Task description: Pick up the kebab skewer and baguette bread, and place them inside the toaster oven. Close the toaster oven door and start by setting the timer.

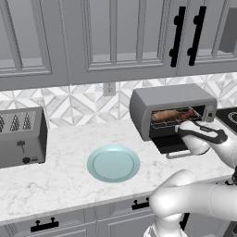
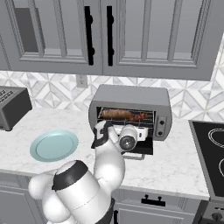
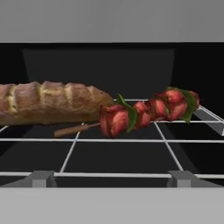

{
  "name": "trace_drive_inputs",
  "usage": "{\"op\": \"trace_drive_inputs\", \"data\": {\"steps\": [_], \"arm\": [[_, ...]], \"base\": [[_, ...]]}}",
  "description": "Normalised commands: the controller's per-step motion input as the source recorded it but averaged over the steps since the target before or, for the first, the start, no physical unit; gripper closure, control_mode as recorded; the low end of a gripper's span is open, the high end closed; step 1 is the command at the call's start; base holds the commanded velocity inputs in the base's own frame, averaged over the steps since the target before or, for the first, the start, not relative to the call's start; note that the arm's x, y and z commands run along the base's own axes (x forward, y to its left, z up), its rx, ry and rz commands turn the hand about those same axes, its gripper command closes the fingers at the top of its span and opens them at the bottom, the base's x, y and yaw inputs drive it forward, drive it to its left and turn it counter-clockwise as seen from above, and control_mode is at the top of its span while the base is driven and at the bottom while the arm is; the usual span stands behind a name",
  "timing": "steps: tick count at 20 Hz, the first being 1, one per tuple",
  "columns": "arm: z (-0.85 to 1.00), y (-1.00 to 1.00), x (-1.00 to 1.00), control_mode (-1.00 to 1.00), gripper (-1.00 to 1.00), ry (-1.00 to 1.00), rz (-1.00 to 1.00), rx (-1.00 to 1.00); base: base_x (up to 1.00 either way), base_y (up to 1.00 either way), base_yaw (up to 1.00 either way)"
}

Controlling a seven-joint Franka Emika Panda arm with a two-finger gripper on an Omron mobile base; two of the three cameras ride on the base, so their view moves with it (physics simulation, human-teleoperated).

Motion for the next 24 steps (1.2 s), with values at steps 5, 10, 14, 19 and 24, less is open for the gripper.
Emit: {"op": "trace_drive_inputs", "data": {"steps": [5,10,14,19,24], "arm": [[0.00,0.00,0.24,-1.00,-1.00,0.00,0.00,0.00],[0.00,0.00,0.23,-1.00,-1.00,0.00,0.00,0.00],[0.00,0.00,0.20,-1.00,-1.00,0.00,0.00,0.00],[0.00,0.00,0.24,-1.00,-1.00,0.00,0.00,0.00],[0.00,0.01,0.23,-1.00,-1.00,0.00,0.00,0.00]], "base": [[0.00,0.00,0.00],[0.00,0.00,0.00],[0.00,0.00,0.00],[0.00,0.00,0.00],[0.00,0.00,0.00]]}}
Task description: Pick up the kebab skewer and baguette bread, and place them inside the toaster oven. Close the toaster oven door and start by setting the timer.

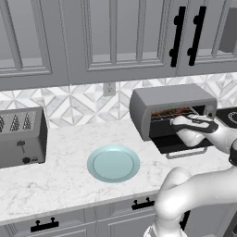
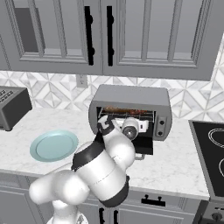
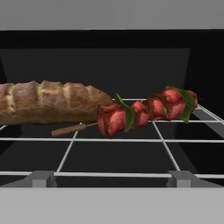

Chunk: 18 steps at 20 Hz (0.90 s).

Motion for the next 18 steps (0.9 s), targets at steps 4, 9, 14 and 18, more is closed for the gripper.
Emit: {"op": "trace_drive_inputs", "data": {"steps": [4,9,14,18], "arm": [[0.00,0.00,0.22,-1.00,-1.00,0.00,0.00,0.00],[0.00,0.00,0.20,-1.00,-1.00,0.00,0.00,0.00],[0.00,0.00,0.16,-1.00,-1.00,0.00,0.00,0.00],[0.00,0.00,0.11,-1.00,-1.00,0.00,0.00,0.00]], "base": [[0.00,0.00,0.00],[0.00,0.00,0.00],[0.00,0.00,0.00],[0.00,0.00,0.00]]}}
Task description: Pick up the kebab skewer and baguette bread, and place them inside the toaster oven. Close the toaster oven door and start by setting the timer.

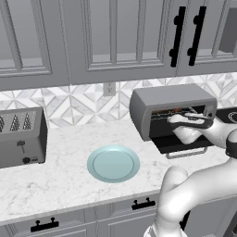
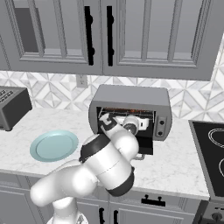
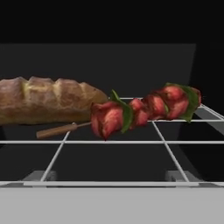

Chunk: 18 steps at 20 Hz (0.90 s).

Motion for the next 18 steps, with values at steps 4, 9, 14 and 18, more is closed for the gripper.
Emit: {"op": "trace_drive_inputs", "data": {"steps": [4,9,14,18], "arm": [[0.00,-0.03,-0.08,-1.00,-1.00,0.00,0.00,0.00],[0.10,-0.33,-0.55,-1.00,-1.00,0.00,0.00,0.00],[0.35,-0.55,-0.41,-1.00,-1.00,0.02,-0.01,0.00],[0.36,-0.56,-0.42,-1.00,-1.00,0.06,-0.01,0.00]], "base": [[0.00,0.00,0.00],[0.00,0.00,0.00],[0.00,0.00,0.00],[0.00,0.00,0.00]]}}
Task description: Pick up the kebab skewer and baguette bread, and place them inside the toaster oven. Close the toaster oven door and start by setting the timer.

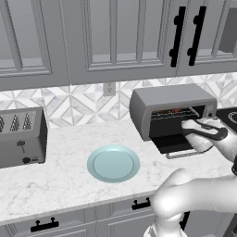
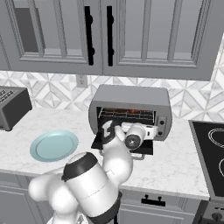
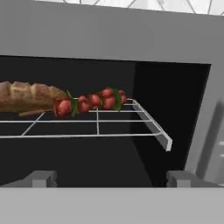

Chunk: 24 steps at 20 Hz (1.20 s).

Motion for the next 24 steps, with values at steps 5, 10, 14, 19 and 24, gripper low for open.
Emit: {"op": "trace_drive_inputs", "data": {"steps": [5,10,14,19,24], "arm": [[0.29,-0.52,-0.54,-1.00,-1.00,0.08,0.00,0.00],[0.01,-0.33,-0.76,-1.00,-1.00,0.03,0.02,0.00],[0.00,-0.15,-0.81,-1.00,-1.00,0.04,0.03,0.00],[0.00,-0.01,-0.74,-1.00,-1.00,0.07,0.04,-0.01],[0.00,0.00,-0.65,-1.00,-1.00,0.13,0.06,-0.01]], "base": [[0.00,0.00,0.00],[0.00,0.00,0.00],[0.00,0.00,0.00],[0.00,0.00,0.00],[0.00,0.00,0.00]]}}
